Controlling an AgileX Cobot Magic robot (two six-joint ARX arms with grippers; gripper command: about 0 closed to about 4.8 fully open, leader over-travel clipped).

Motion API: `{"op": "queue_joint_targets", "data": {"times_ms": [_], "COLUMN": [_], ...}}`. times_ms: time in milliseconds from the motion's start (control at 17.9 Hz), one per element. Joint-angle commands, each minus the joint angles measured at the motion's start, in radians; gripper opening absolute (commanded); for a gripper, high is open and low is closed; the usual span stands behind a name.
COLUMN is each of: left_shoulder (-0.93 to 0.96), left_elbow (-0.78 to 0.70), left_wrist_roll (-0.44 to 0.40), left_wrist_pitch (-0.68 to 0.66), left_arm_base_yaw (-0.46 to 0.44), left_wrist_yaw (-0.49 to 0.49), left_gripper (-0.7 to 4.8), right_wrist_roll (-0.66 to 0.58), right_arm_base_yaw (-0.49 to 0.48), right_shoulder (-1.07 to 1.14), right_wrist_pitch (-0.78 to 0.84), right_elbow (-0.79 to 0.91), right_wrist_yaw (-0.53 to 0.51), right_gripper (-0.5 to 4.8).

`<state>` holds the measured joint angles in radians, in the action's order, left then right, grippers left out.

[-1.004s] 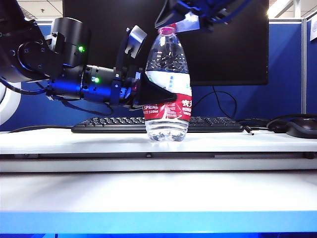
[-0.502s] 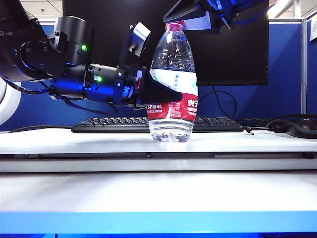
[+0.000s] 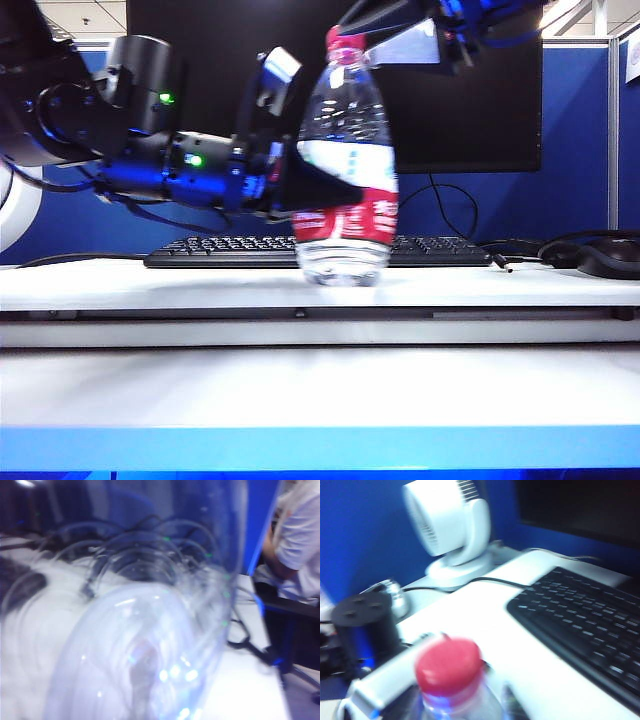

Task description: Unscrew the cap from the plastic bottle on the table.

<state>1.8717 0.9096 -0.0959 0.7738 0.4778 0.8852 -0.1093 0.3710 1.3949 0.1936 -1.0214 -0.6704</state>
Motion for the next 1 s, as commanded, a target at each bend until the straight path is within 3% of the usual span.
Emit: {"op": "queue_joint_targets", "data": {"times_ms": [56,112,223,669,1004], "left_shoulder": [0.000,0.000,0.000,0.000,0.000], "left_elbow": [-0.001,-0.001,-0.001,-0.001,-0.002], "left_wrist_roll": [0.000,0.000,-0.001,-0.001,0.000], "left_wrist_pitch": [-0.002,-0.002,-0.002,-0.002,-0.003], "left_arm_base_yaw": [0.000,0.000,0.000,0.000,0.000], "left_wrist_yaw": [-0.009,-0.009,-0.010,-0.017,-0.017], "left_gripper": [-0.03,-0.03,-0.03,-0.03,-0.03], "right_wrist_roll": [-0.045,-0.052,-0.057,-0.055,-0.072], "right_arm_base_yaw": [0.019,0.030,0.074,0.317,0.354], "right_shoulder": [-0.004,-0.004,-0.005,-0.005,-0.005], "right_wrist_pitch": [0.005,-0.002,-0.012,-0.009,0.039], "right_elbow": [-0.005,-0.005,-0.005,-0.005,-0.005], "right_wrist_yaw": [0.079,0.100,0.155,0.767,0.896], "right_gripper": [3.48,3.51,4.31,4.36,4.35]}}
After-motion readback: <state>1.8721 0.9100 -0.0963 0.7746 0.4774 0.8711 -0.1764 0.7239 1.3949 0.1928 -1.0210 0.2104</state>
